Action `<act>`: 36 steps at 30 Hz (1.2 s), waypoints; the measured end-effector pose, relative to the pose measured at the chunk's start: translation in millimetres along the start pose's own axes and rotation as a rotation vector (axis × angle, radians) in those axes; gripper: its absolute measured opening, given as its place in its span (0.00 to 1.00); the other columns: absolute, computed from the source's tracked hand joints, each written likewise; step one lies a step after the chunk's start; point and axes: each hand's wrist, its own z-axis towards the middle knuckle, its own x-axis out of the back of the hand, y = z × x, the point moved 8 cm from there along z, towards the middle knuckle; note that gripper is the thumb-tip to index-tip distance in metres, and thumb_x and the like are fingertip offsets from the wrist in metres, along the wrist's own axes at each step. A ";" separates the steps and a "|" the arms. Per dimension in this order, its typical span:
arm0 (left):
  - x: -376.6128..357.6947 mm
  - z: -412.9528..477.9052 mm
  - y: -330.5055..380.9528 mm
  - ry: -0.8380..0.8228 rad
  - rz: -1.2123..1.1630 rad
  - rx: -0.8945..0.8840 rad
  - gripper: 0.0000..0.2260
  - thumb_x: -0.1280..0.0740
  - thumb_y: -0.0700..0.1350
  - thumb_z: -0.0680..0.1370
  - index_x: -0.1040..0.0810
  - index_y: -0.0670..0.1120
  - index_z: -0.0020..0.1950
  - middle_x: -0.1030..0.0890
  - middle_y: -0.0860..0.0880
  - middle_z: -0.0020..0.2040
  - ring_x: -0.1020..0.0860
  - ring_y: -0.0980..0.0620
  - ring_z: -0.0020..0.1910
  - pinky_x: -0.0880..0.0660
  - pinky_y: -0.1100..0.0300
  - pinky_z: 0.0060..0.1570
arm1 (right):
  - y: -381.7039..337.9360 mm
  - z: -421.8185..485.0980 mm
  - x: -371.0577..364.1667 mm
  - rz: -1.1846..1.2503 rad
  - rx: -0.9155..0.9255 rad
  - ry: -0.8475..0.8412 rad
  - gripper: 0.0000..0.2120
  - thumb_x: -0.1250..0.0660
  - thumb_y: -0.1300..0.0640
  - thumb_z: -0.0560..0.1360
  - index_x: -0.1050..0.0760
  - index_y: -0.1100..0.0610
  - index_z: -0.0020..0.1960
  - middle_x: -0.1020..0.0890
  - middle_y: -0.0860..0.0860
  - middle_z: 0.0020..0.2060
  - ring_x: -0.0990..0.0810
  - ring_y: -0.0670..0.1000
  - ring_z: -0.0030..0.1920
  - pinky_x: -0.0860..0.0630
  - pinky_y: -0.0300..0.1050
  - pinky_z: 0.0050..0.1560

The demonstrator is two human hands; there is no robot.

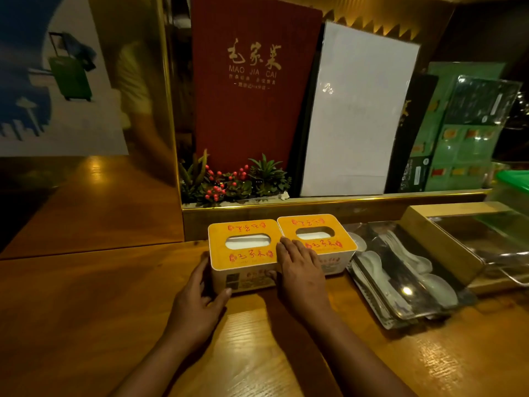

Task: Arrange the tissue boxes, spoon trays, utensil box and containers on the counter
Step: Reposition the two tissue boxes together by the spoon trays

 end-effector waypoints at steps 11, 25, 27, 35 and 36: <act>-1.4 4.8 -4.5 0.065 0.019 0.040 0.36 0.28 0.40 0.77 0.41 0.61 0.78 0.27 0.48 0.74 0.28 0.56 0.63 0.28 0.71 0.47 | 1.8 1.2 2.4 0.066 -0.018 0.049 0.33 0.30 0.44 0.76 0.34 0.56 0.76 0.31 0.54 0.75 0.36 0.57 0.76 0.48 0.56 0.74; -4.7 2.1 2.1 0.079 -0.001 0.076 0.35 0.30 0.40 0.79 0.42 0.60 0.79 0.27 0.48 0.74 0.27 0.53 0.63 0.28 0.66 0.49 | 3.6 2.0 8.4 0.109 -0.010 0.035 0.31 0.35 0.41 0.78 0.36 0.52 0.77 0.33 0.51 0.77 0.38 0.55 0.76 0.43 0.56 0.75; -5.0 2.6 1.7 0.083 0.010 0.079 0.35 0.30 0.40 0.79 0.42 0.60 0.80 0.27 0.48 0.74 0.26 0.53 0.62 0.28 0.65 0.49 | 3.8 2.3 8.4 0.116 -0.011 0.027 0.31 0.36 0.41 0.78 0.37 0.51 0.77 0.35 0.51 0.77 0.39 0.55 0.77 0.44 0.56 0.76; -4.2 7.7 -3.1 0.066 0.041 0.069 0.35 0.30 0.40 0.79 0.42 0.61 0.79 0.29 0.49 0.75 0.27 0.47 0.70 0.26 0.63 0.52 | 3.6 0.8 8.2 0.163 -0.035 0.033 0.30 0.35 0.42 0.78 0.34 0.51 0.76 0.33 0.52 0.76 0.38 0.55 0.76 0.42 0.58 0.76; -3.7 8.1 -1.8 0.064 0.046 0.061 0.35 0.30 0.40 0.79 0.42 0.61 0.79 0.28 0.49 0.75 0.28 0.47 0.71 0.26 0.64 0.52 | 5.3 -2.0 9.9 0.196 -0.053 0.063 0.28 0.33 0.43 0.77 0.32 0.51 0.73 0.31 0.52 0.75 0.36 0.56 0.75 0.39 0.59 0.75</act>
